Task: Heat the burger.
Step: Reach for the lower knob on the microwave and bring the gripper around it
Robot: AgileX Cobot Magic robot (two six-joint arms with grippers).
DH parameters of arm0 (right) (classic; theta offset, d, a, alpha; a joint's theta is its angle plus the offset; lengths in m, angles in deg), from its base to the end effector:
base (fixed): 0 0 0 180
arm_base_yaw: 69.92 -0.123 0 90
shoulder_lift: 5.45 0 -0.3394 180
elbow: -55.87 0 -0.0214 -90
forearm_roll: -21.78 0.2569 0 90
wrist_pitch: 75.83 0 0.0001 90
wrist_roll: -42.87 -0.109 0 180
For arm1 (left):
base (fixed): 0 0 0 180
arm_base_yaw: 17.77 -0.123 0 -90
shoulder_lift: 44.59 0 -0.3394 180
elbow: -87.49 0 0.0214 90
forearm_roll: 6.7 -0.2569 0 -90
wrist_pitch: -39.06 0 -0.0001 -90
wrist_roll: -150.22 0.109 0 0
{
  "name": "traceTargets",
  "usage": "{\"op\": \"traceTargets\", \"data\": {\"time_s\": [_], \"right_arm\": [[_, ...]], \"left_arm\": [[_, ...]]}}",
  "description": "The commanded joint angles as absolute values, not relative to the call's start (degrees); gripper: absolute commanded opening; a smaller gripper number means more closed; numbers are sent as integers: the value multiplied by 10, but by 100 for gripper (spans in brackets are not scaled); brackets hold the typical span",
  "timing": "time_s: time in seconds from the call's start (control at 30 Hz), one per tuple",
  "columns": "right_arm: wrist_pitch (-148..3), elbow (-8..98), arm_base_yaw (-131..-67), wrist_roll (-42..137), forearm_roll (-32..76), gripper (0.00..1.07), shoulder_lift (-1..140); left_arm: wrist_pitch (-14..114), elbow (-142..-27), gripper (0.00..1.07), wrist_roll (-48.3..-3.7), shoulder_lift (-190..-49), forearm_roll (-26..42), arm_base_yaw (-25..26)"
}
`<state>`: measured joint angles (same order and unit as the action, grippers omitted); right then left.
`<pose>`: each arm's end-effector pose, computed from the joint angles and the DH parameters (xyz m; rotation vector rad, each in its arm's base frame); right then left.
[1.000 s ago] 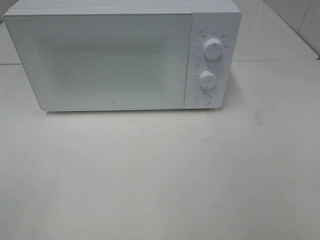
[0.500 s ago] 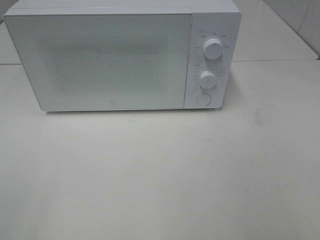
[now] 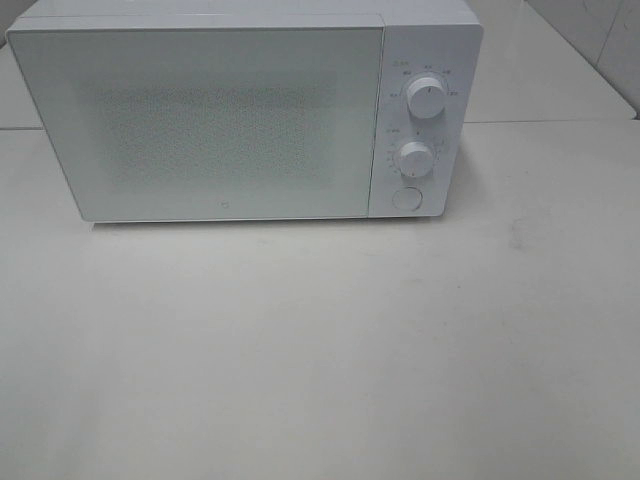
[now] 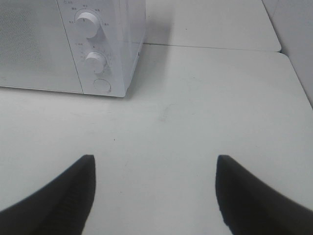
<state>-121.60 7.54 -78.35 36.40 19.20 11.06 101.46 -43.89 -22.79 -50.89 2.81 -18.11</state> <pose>0.0005 -0.0035 0.3097 -0.0418 1.9313 0.1217 -0.0433 -0.0162 0.2764 0.1312 2.0343 -0.1183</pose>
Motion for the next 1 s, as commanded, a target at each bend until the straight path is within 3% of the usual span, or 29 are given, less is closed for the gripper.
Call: {"op": "traceTargets", "data": {"time_s": [0.03, 1.0], "right_arm": [[-1188, 79, -781, 363, 191, 68, 132], [-944, 79, -781, 349, 191, 68, 441]], "left_arm": [[1007, -437, 98, -231, -500, 30, -182], [1007, -437, 98, -231, -500, 30, -182]]}}
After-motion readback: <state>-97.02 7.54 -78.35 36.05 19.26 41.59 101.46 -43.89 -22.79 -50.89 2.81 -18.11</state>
